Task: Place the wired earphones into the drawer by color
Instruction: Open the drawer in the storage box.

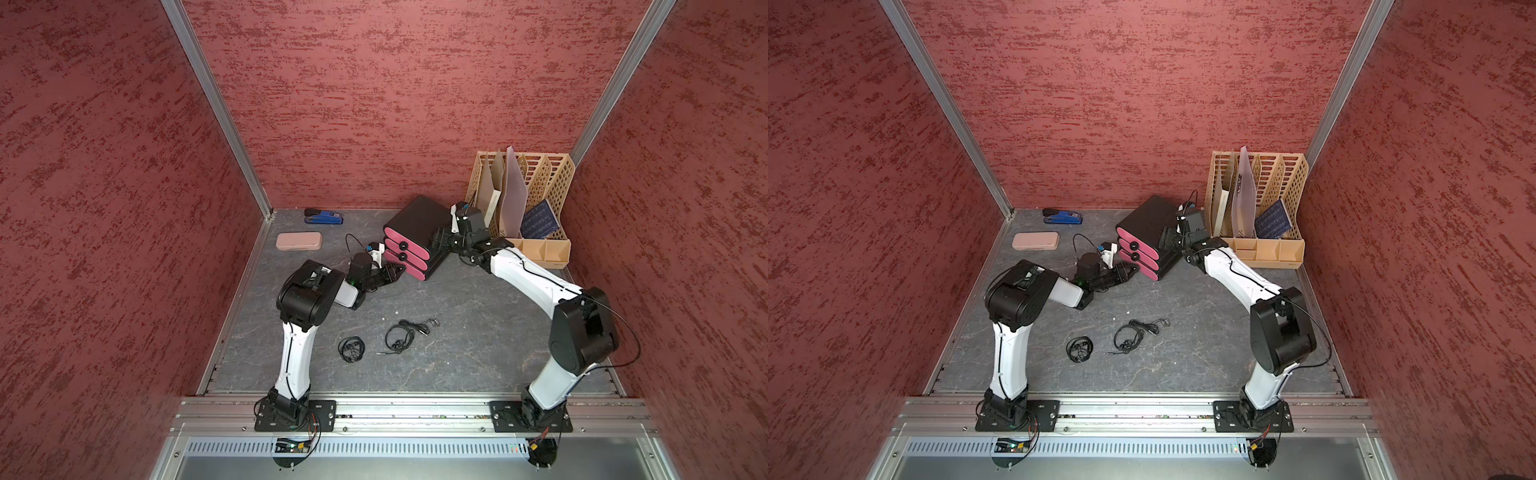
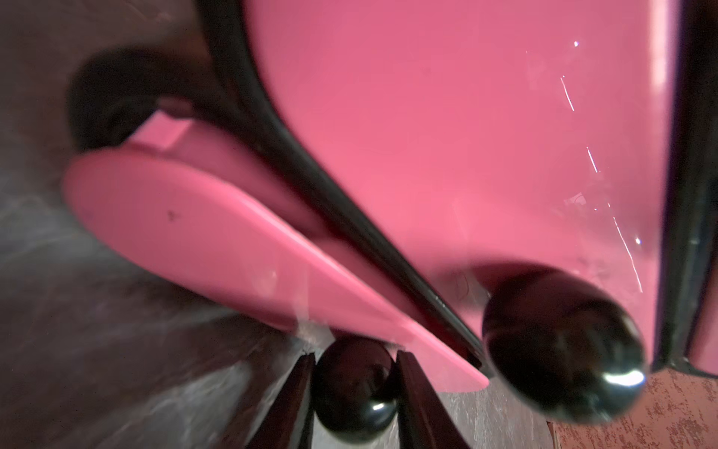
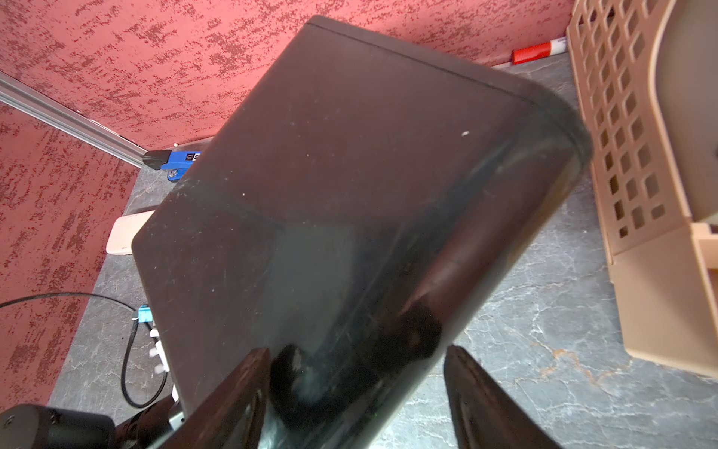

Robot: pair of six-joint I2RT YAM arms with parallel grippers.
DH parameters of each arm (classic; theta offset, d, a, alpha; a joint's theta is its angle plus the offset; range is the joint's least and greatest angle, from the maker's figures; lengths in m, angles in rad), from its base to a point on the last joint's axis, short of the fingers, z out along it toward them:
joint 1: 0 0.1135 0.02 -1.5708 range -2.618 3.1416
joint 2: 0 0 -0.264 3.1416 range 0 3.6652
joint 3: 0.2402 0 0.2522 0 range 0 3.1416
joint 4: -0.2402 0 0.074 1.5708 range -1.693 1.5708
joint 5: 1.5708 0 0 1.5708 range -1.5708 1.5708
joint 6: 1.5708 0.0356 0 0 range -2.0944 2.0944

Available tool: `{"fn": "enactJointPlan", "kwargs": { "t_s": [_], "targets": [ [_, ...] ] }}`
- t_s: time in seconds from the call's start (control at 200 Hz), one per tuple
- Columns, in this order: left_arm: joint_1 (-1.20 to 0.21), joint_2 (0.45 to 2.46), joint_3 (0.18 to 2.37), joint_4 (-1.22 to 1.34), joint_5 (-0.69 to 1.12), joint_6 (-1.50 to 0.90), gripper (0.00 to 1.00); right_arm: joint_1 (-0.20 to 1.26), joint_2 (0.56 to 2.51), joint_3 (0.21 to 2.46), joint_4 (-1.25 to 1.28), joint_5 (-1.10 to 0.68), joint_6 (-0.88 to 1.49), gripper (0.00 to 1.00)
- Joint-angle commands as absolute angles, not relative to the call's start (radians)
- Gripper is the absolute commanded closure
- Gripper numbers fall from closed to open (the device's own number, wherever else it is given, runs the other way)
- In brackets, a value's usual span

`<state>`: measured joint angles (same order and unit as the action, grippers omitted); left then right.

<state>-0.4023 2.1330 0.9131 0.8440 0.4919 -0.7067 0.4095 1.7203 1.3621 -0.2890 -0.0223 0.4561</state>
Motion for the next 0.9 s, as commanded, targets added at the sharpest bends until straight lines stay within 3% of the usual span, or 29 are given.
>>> {"fn": "enactJointPlan", "kwargs": {
  "t_s": [0.0, 0.892],
  "targets": [
    [-0.394, 2.104, 0.863, 0.85, 0.485, -0.701, 0.69, 0.413, 1.735, 1.338, -0.359, -0.014, 0.45, 0.25],
    [-0.307, 1.919, 0.49, 1.001, 0.486, -0.698, 0.69, 0.414, 1.723, 1.331, -0.376, 0.005, 0.446, 0.26]
  ]
}}
